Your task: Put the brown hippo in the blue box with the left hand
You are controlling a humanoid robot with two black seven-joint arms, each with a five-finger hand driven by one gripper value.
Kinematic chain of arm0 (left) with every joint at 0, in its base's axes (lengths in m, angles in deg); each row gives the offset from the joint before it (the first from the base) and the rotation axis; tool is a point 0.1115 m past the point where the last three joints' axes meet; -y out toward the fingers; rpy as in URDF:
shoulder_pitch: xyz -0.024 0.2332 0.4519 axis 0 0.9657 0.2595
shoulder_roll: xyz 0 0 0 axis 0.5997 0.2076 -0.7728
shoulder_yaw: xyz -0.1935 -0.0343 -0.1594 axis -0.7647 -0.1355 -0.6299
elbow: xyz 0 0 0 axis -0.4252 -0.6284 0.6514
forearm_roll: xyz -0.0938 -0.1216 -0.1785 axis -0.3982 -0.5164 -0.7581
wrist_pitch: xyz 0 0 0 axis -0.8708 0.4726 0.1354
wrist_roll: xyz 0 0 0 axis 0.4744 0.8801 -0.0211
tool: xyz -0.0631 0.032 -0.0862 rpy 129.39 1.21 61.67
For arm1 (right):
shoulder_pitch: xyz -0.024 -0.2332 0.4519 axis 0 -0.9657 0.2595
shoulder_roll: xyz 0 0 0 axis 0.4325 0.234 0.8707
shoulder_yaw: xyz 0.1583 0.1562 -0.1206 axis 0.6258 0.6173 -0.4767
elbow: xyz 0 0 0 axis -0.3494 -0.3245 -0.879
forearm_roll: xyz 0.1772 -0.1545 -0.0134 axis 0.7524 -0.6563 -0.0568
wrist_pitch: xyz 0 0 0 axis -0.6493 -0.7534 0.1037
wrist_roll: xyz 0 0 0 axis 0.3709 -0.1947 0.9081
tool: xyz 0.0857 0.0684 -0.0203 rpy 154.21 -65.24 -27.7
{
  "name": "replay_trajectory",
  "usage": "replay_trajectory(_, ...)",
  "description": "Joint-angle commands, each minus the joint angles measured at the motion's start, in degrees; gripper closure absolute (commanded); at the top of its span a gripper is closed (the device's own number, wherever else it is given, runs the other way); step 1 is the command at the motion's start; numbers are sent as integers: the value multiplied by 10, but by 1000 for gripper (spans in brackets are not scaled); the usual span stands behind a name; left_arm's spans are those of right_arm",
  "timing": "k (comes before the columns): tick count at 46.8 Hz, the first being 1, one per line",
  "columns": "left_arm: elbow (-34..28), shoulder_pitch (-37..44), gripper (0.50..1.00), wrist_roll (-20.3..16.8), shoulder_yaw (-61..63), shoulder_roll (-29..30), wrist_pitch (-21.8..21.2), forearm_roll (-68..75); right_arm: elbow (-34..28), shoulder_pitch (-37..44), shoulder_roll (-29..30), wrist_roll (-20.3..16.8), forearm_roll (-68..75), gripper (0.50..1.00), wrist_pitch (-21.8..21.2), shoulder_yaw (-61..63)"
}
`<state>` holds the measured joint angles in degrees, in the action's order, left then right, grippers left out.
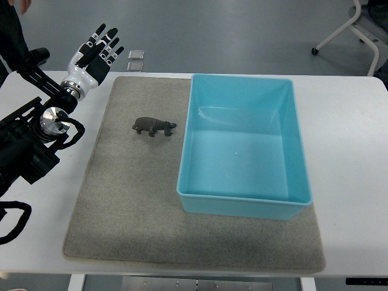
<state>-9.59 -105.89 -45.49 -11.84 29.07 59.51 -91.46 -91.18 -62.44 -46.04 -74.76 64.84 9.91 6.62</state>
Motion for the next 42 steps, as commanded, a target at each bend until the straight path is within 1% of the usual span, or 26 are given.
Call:
replay_trajectory(1,0,0,504,0,1,1,0,1,0,0,0,0,0,564,0,0)
replay_trajectory(42,-1,1,504,-3,1,2,-3,-4,0,0,0,0,0,564,0,0)
